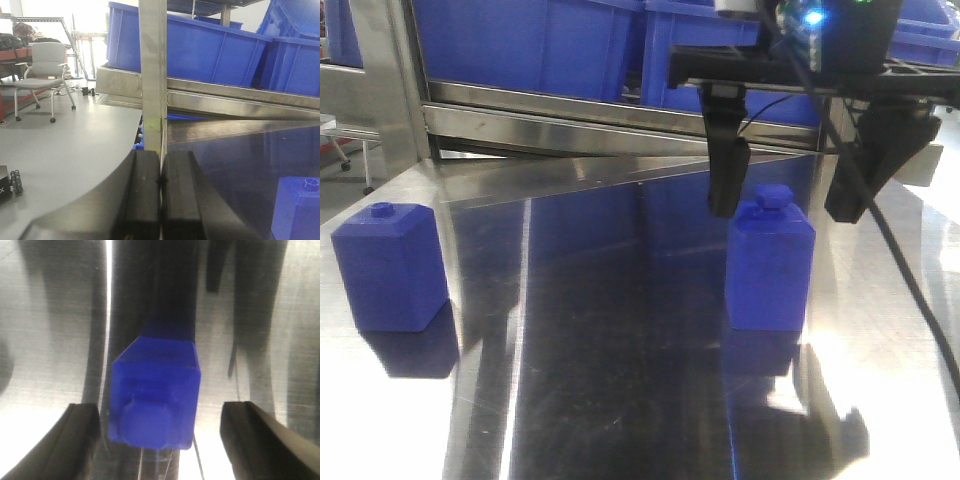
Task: Pick and sort blue part to right shelf
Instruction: 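Lower the open right gripper around the blue knobbed block nearer it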
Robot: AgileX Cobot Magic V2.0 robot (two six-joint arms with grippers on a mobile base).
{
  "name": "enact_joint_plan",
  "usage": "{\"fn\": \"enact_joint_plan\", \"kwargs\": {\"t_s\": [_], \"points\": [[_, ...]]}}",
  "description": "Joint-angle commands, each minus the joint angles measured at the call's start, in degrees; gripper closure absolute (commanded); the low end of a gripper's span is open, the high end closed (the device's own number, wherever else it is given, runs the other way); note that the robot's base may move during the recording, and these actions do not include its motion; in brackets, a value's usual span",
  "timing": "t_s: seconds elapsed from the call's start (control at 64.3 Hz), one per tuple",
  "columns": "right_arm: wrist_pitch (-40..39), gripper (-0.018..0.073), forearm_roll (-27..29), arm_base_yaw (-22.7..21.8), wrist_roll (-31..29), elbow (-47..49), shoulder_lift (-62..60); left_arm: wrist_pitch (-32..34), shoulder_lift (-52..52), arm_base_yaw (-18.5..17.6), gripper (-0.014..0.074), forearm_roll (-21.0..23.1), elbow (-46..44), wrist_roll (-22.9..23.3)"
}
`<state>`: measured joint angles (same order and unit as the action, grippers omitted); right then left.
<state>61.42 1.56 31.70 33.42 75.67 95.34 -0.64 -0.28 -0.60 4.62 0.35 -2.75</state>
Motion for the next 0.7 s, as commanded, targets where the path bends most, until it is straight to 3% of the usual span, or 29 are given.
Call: {"fn": "enact_joint_plan", "kwargs": {"t_s": [0.0,0.685], "points": [[-1.44,-0.0020,-1.56,0.01,1.36,2.06,-1.08,4.91,-1.42,0.10,0.0464,0.11,1.44,0.53],[-3.94,-0.0020,-3.12,1.21,3.55,2.06,3.96,4.91,-1.42,0.10,0.0464,0.11,1.44,0.53]]}}
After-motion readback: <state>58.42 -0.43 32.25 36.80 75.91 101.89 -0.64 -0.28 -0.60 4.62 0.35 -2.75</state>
